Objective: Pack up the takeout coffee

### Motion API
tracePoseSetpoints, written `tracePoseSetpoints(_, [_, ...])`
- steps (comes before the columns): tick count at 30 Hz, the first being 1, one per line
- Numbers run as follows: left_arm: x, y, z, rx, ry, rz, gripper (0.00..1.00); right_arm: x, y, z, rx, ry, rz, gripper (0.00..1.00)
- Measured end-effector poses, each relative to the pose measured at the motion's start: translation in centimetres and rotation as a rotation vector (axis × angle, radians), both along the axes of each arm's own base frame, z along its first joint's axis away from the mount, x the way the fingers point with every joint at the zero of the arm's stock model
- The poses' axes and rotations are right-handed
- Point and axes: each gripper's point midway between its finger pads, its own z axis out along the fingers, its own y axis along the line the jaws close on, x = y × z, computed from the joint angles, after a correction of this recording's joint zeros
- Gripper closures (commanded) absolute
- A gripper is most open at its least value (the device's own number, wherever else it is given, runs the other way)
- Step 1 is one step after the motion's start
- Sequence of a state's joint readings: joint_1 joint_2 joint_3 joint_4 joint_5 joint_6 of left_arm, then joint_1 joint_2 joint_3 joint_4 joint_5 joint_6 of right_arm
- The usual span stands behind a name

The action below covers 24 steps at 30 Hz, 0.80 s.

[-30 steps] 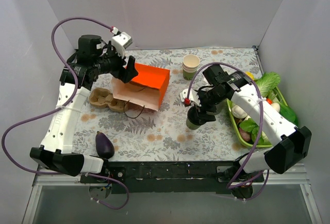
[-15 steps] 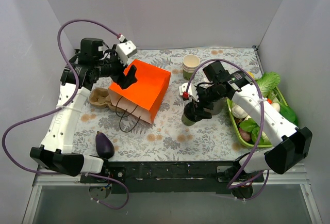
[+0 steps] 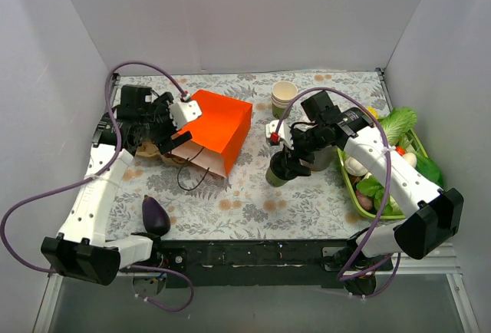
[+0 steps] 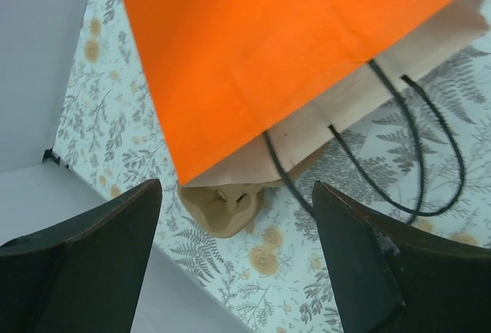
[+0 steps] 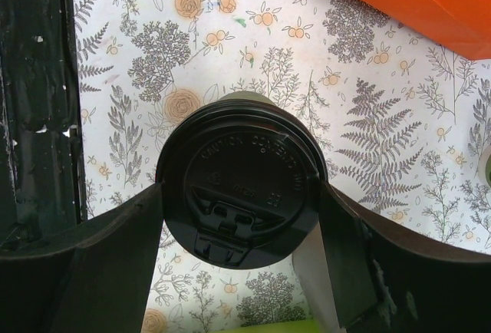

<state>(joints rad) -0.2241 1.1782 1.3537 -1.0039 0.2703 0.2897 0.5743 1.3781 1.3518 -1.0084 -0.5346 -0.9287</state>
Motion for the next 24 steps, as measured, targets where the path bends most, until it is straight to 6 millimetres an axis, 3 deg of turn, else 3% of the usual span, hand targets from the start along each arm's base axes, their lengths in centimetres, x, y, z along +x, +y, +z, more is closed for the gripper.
tracePoseSetpoints(3, [2.3,1.7,0.7,-0.016,-0.019,0.088,0.22,0.0,0.0,0.0,0.001,0.002,-0.005,0.99])
tracePoseSetpoints(7, [6.0,5.0,3.1,-0.014,-0.093,0.180,0.21,0.0,0.0,0.0,0.002,0.004,-0.007,0.99])
tracePoseSetpoints(9, [6.2,7.3,2.9,0.034,-0.111,0.184,0.21,0.0,0.1,0.0,0.003,0.003,-0.008,0.99])
tracePoseSetpoints(12, [5.2,8.9,1.0,0.100,-0.109,0.127,0.20,0.2,0.2,0.1,0.008,-0.001,-0.010,0.99])
tracePoseSetpoints(15, [3.1,7.6,-2.3,0.115,-0.074,-0.007,0.20,0.3,0.3,0.1,0.010,0.007,-0.014,0.99])
tracePoseSetpoints(17, [2.6,6.5,-3.5,0.103,-0.071,-0.079,0.21,0.5,0.5,0.2,0.013,0.010,-0.019,0.99])
tracePoseSetpoints(24, [3.8,4.7,-3.6,0.074,-0.160,-0.202,0.22,0.7,0.7,0.5,0.019,0.012,-0.030,0.99])
